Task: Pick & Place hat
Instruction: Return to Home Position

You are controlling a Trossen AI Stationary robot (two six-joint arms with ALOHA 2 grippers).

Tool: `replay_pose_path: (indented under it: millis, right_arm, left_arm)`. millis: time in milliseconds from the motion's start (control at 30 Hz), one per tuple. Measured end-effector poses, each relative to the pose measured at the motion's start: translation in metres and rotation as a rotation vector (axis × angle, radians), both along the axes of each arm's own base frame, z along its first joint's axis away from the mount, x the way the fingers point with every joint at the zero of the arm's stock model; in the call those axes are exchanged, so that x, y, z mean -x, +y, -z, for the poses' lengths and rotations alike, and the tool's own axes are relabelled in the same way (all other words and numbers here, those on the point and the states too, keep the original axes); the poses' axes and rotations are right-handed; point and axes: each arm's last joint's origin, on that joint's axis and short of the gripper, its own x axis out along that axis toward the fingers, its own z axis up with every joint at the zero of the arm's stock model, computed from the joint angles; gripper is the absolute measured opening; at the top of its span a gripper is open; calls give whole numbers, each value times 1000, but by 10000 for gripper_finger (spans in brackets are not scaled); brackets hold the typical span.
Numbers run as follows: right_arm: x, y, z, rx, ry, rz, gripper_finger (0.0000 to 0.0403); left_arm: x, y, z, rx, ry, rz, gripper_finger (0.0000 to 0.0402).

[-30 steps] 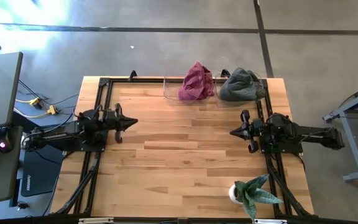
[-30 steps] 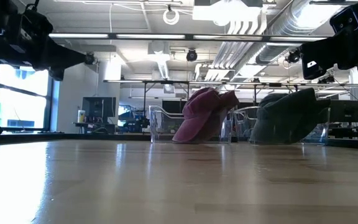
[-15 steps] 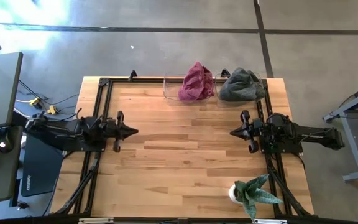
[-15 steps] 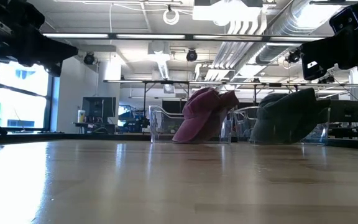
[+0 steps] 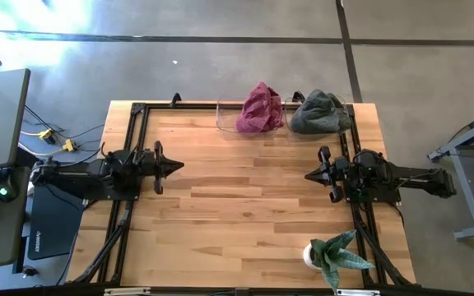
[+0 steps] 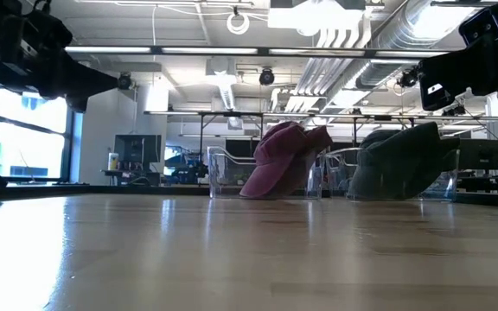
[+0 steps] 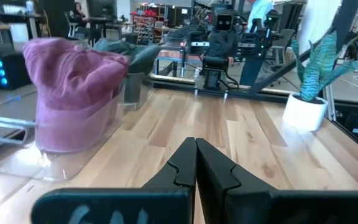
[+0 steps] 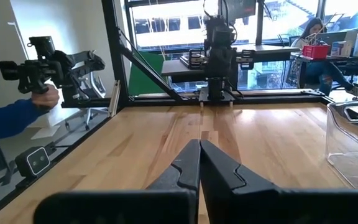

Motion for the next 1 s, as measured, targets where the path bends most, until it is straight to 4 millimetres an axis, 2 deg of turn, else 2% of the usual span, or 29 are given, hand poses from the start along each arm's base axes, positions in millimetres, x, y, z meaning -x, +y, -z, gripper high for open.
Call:
replay_pose_path:
  millis: [200, 433, 700, 1000]
  right_arm:
    - [0, 0, 0, 3, 0, -1, 4]
    - [0, 1, 0, -13, -1, -31, 2]
    - [0, 1, 0, 2, -3, -28, 5]
    - [0, 1, 0, 24, -11, -26, 3]
  left_arm:
    - [1, 6, 0, 43, -9, -17, 0]
    - [7, 5, -7, 16, -2, 6, 0]
    - [4, 5, -3, 1, -27, 25, 0]
    - [0, 5, 3, 6, 32, 21, 0]
